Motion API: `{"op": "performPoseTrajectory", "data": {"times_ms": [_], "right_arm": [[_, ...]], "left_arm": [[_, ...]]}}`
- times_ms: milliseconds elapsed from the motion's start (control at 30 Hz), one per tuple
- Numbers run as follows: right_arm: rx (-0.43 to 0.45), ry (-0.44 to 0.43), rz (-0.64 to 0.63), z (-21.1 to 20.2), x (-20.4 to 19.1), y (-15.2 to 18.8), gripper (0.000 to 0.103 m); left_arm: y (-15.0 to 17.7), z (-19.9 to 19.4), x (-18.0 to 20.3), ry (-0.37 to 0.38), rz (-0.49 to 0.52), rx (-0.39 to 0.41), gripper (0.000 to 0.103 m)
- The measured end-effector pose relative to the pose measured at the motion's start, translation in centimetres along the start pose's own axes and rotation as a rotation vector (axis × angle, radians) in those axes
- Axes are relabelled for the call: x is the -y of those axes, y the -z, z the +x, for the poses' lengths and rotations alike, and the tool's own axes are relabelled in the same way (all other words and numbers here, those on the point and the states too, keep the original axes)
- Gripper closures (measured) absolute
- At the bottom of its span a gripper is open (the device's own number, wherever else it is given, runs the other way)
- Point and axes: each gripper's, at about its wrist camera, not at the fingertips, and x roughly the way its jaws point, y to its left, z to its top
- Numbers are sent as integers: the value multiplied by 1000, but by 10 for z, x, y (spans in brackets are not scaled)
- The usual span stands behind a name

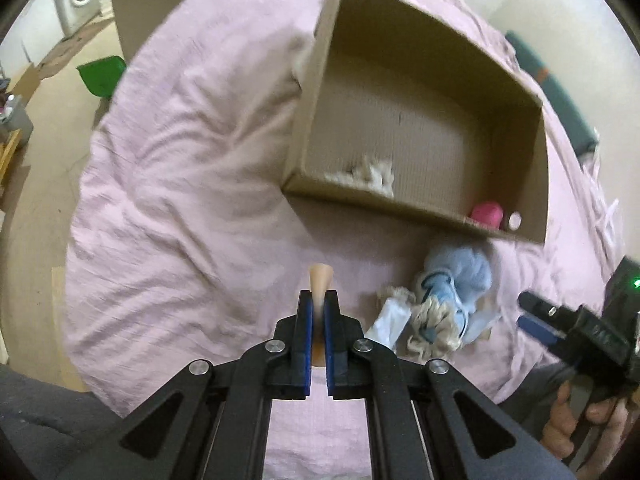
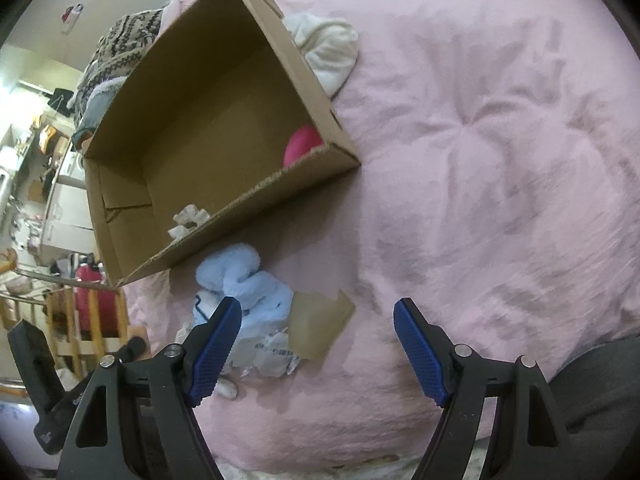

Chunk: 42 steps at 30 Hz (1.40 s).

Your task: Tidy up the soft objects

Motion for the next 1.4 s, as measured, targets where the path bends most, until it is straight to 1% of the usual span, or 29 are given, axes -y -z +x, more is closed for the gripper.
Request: {"op": "performPoseTrajectory", "data": {"times_ms": [33, 67, 100, 167, 333, 400, 467, 500, 533, 567, 667, 800, 1067, 1133, 1200, 1300, 1400], "right_arm": [[-13, -11, 9, 2, 1, 0, 33], [-28, -20, 16, 5, 2, 0, 48], [-48, -24, 18, 9, 3, 0, 51], [-77, -23, 21, 16, 3, 1, 51], [-116, 3, 26, 32, 1, 0, 51], [-122, 18, 16, 38, -2, -1, 54], [-131, 32, 3, 43, -4, -2, 66], [-134, 45, -6, 45, -5, -3, 68], [-134, 49, -13, 46, -7, -3, 73], [-132, 48, -18, 46, -8, -2, 81], [-106, 48, -36, 40, -11, -1, 90], [-68, 25, -53, 30, -14, 2, 91], [53, -66, -109, -5, -25, 5, 91], [83, -79, -136, -14, -29, 6, 91], [118, -109, -160, -23, -33, 4, 91], [168, -143, -201, -33, -47, 4, 91], [209, -164, -239, -44, -56, 6, 91]], "left_arm": [[-3, -3, -1, 4, -6, 7, 98], [-6, -5, -3, 7, -9, 12, 98], [-5, -8, -2, 5, -7, 19, 98], [-4, -10, 2, 1, 3, 25, 98], [-8, -2, 3, -4, 14, 25, 98], [-9, 1, 4, -10, 16, 22, 98], [-8, 3, 4, -14, 17, 21, 98], [-9, 3, 4, -16, 17, 21, 98], [-9, 4, 5, -19, 17, 22, 98], [-9, 5, 5, -22, 18, 22, 98], [-10, 5, 5, -29, 18, 27, 98], [-9, 4, 5, -40, 21, 40, 98], [-10, -3, 3, -69, 17, 82, 98], [-10, -10, 2, -85, 10, 120, 98], [-11, -17, 2, -84, 8, 148, 98], [-11, -30, 5, -87, 21, 210, 98], [-12, -43, 10, -62, 34, 258, 98]]}}
